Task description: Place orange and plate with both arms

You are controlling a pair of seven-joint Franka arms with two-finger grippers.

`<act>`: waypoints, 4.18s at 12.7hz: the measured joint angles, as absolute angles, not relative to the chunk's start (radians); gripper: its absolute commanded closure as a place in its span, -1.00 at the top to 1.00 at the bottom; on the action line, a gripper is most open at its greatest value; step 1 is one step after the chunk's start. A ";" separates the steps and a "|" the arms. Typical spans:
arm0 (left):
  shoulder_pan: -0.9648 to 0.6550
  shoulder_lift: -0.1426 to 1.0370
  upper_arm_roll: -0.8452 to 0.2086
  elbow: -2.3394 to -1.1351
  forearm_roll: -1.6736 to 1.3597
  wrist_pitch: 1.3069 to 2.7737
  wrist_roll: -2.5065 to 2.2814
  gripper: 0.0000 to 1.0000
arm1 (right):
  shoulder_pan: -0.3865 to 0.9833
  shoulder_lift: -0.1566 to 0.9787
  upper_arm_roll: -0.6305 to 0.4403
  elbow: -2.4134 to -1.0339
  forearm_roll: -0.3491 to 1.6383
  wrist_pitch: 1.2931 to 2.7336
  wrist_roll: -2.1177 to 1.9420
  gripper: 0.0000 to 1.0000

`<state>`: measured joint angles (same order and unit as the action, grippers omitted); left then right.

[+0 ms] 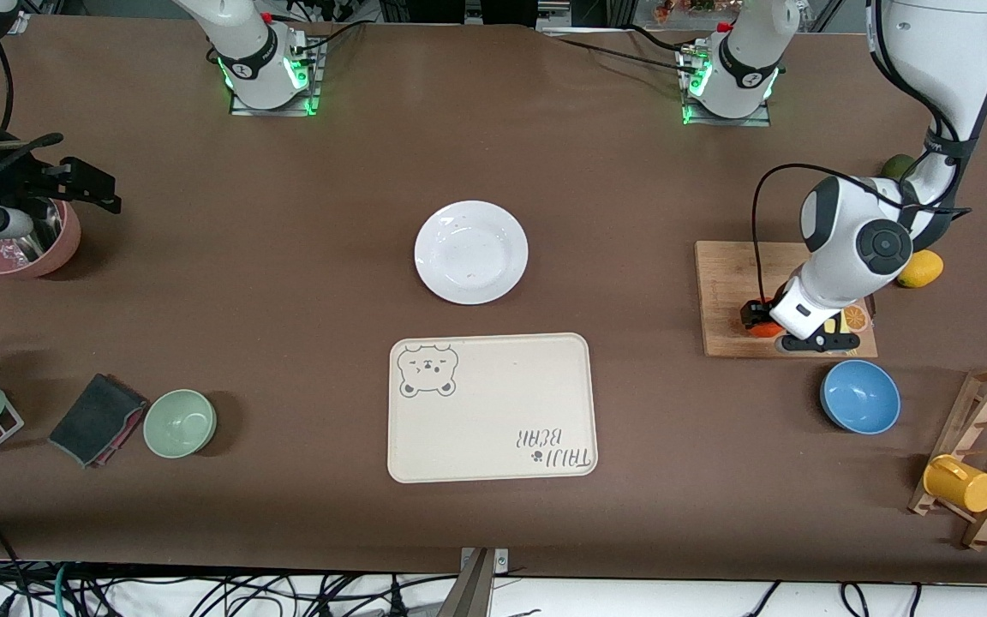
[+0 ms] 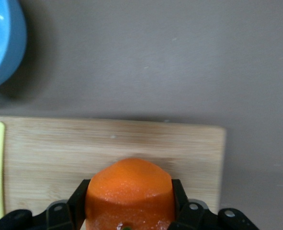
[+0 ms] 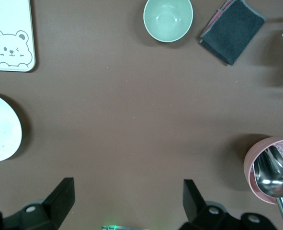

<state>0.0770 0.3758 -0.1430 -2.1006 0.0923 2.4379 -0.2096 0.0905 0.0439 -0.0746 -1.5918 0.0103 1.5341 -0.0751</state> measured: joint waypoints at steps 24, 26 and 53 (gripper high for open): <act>-0.543 0.668 -0.258 -1.538 0.097 2.191 -1.309 1.00 | 0.091 0.044 -0.075 -1.591 0.010 1.534 -0.075 1.00; -0.469 0.607 -0.261 -1.538 0.095 2.096 -1.266 1.00 | 0.091 0.044 -0.075 -1.591 0.010 1.534 -0.075 1.00; -0.072 0.046 0.078 -1.673 -0.013 1.624 -0.064 1.00 | 0.083 0.090 -0.081 -1.591 0.007 1.450 -0.074 1.00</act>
